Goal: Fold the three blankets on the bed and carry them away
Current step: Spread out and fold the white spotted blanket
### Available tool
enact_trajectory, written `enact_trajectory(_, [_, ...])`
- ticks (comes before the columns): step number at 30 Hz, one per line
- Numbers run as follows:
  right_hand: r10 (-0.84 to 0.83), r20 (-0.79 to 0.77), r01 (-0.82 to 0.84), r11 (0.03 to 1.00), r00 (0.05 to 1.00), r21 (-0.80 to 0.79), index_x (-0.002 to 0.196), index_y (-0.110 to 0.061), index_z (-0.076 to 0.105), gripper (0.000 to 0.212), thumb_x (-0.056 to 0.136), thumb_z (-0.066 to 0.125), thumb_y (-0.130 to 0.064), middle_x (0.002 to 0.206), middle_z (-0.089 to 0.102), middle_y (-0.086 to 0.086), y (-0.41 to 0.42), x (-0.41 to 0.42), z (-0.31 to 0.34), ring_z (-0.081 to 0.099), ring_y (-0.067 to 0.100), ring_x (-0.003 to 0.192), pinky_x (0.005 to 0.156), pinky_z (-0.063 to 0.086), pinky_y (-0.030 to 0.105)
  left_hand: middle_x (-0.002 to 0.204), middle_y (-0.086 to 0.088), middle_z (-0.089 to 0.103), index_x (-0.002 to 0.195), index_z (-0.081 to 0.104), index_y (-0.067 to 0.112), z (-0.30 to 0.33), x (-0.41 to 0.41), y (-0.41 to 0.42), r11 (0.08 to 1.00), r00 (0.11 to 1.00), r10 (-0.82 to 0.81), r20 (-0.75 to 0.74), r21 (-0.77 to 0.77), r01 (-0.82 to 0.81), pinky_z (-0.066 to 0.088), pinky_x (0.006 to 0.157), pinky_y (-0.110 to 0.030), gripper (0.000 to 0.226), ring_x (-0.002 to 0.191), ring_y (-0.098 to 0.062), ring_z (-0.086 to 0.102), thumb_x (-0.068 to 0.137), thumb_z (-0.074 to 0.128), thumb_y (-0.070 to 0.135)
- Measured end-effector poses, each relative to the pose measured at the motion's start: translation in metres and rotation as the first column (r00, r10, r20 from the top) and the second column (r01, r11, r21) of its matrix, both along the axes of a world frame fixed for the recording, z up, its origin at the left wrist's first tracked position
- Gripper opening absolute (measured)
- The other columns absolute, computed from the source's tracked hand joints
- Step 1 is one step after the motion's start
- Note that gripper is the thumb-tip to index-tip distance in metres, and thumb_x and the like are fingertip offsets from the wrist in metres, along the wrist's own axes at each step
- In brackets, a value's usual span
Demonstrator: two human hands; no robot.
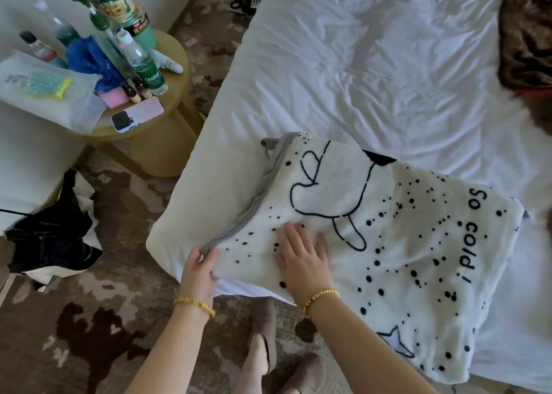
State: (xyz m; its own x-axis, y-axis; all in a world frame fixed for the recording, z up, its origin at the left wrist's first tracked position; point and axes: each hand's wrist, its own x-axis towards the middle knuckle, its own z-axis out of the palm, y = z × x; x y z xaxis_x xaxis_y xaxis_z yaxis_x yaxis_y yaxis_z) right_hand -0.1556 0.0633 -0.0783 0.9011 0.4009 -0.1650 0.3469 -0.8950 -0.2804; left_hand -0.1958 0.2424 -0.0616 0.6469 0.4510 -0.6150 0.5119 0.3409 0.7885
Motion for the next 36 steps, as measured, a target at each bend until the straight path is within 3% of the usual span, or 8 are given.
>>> enact_trajectory(2, [-0.054,-0.088,0.047,0.996,0.995,-0.080,0.147,-0.015,0.021,0.054,0.099,0.034,-0.034,0.155,0.018,0.000,-0.011,0.004,-0.007,0.011,0.026,0.145,0.113,0.003,0.055,0.086,-0.009,0.049,0.079,0.050,0.013,0.000,0.016,-0.002,0.990,0.998,-0.033,-0.052,0.135,0.040,0.038,0.066,-0.027,0.015,0.075,-0.018,0.048,0.093,0.052,0.017])
enact_trajectory(9, [0.089,0.190,-0.078,0.995,0.978,-0.064,0.097,-0.007,0.068,0.049,0.077,0.057,-0.051,0.102,0.065,0.011,-0.017,-0.032,-0.002,0.062,0.031,0.104,0.094,0.044,0.059,0.073,-0.011,0.047,0.074,0.047,0.001,-0.009,0.034,0.005,0.722,0.885,-0.348,-0.308,0.515,0.463,0.037,0.067,-0.034,0.030,0.072,-0.025,0.046,0.095,0.046,0.022])
enact_trajectory(13, [0.148,0.104,-0.137,0.985,0.984,-0.107,0.112,-0.010,0.065,0.070,0.049,0.082,-0.036,0.101,0.065,0.006,-0.019,-0.040,-0.005,0.064,0.028,0.095,0.090,0.050,0.052,0.073,0.001,0.062,0.080,0.056,0.004,-0.010,0.018,-0.003,0.986,0.995,-0.093,-0.042,0.134,0.098,0.045,0.069,-0.022,0.022,0.075,-0.017,0.056,0.097,0.046,0.016])
enact_trajectory(17, [0.166,0.060,-0.165,0.986,0.984,-0.016,0.101,-0.017,0.066,0.055,0.051,0.077,-0.040,0.092,0.065,-0.002,-0.054,-0.027,-0.002,0.066,0.020,0.081,0.078,0.056,0.037,0.087,-0.005,0.073,0.095,0.064,0.011,-0.020,-0.008,-0.011,0.962,0.975,-0.144,-0.171,-0.254,0.097,0.049,0.078,-0.036,0.022,0.086,-0.021,0.064,0.096,0.042,0.006])
enact_trajectory(21, [0.256,0.122,-0.260,0.965,0.959,0.019,0.118,-0.019,0.060,0.049,0.082,0.044,-0.047,0.109,0.065,-0.005,-0.084,-0.033,0.002,0.064,0.014,0.097,0.091,0.051,0.033,0.102,-0.013,0.060,0.095,0.061,0.007,-0.021,0.012,-0.014,0.936,0.932,-0.190,-0.310,0.229,0.267,0.042,0.089,-0.036,0.032,0.097,-0.027,0.053,0.089,0.033,-0.006])
enact_trajectory(25, [-0.184,0.235,0.143,0.973,0.954,0.182,0.117,-0.006,0.061,0.043,0.091,0.035,-0.029,0.115,0.064,0.008,-0.104,-0.025,0.008,0.061,0.026,0.108,0.099,0.043,0.043,0.082,-0.001,0.052,0.088,0.052,0.015,0.002,0.054,-0.048,0.743,0.949,-0.275,-0.152,0.593,0.311,0.038,0.066,-0.032,0.020,0.074,-0.021,0.049,0.094,0.039,0.030])
enact_trajectory(31, [-0.821,0.025,0.800,0.563,0.571,0.207,0.140,-0.008,0.039,0.043,0.098,0.040,-0.019,0.147,0.035,0.011,-0.170,-0.024,0.007,0.028,0.029,0.137,0.115,0.014,0.041,0.116,-0.024,0.057,0.119,0.047,0.000,-0.010,0.096,-0.086,0.567,0.858,-0.312,-0.407,0.645,0.512,0.041,0.084,-0.041,0.045,0.105,-0.039,0.054,0.094,0.044,0.038])
enact_trajectory(36, [-0.946,-0.269,0.969,0.123,0.179,0.213,0.138,-0.006,0.035,0.054,0.094,0.046,-0.035,0.140,0.039,0.015,-0.220,-0.039,0.000,0.039,0.031,0.127,0.103,0.035,0.043,0.113,-0.032,0.056,0.113,0.049,-0.005,-0.016,0.093,-0.103,0.489,0.904,-0.223,-0.363,0.761,0.426,0.041,0.081,-0.045,0.038,0.105,-0.047,0.052,0.097,0.041,0.029])
